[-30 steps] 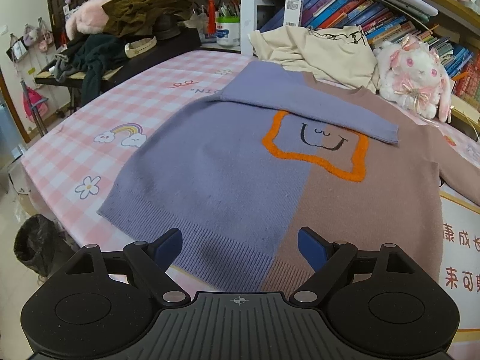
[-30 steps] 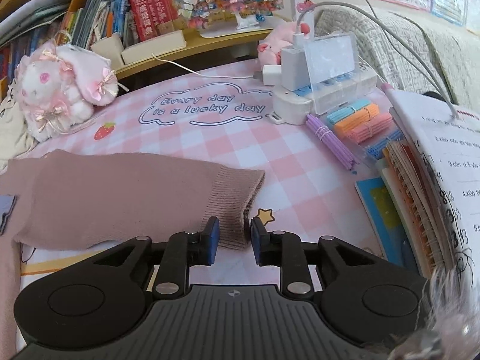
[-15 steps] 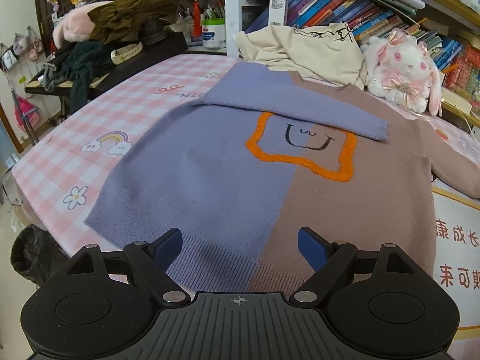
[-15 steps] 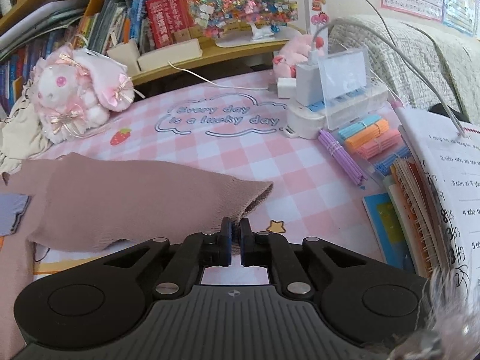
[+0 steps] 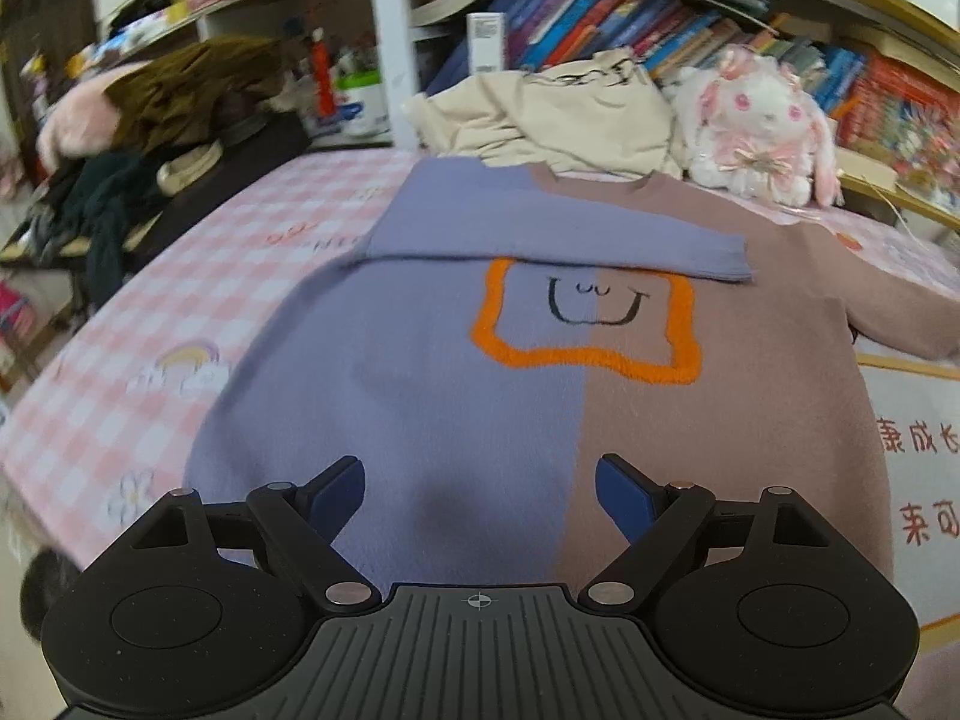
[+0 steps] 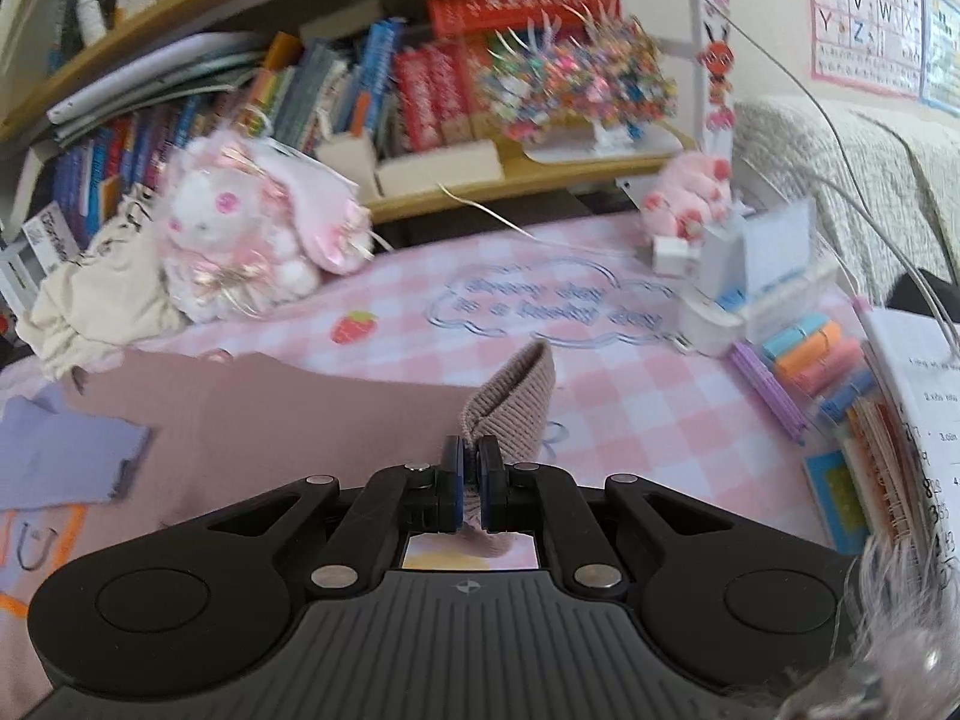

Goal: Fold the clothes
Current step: 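Lift the mauve sleeve cuff with the right tool, then carry the mauve sleeve over the lavender sleeve with the right tool and open it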

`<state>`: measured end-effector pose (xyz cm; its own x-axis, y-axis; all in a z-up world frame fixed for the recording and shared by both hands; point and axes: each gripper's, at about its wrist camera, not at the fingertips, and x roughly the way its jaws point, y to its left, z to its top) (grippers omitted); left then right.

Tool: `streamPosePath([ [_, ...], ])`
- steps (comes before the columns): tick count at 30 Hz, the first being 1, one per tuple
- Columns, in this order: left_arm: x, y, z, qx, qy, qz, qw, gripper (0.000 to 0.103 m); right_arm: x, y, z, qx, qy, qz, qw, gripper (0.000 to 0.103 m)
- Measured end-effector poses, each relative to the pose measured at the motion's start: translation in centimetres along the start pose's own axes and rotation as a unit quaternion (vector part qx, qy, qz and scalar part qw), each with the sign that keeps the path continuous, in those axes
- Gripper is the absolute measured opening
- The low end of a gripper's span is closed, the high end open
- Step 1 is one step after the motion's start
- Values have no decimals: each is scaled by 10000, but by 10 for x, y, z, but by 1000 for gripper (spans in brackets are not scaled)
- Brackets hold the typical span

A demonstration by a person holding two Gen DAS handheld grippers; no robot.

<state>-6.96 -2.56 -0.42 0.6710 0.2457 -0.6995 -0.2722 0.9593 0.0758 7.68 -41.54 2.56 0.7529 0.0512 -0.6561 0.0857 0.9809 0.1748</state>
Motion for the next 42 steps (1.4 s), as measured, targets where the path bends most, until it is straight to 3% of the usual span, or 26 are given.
streamPosePath([
  [8,10,23,13,694,-91,-362,9969,87,-10,62,9,-236,-181,51,9995,6],
  [27,30,76,31,1348,-404,-997,9850,89,-9,228,38,-970,-436,718,9917,6],
  [42,28,101,28,1665,-569,-1054,9787,90,5,350,35,-1226,-392,1480,9806,6],
])
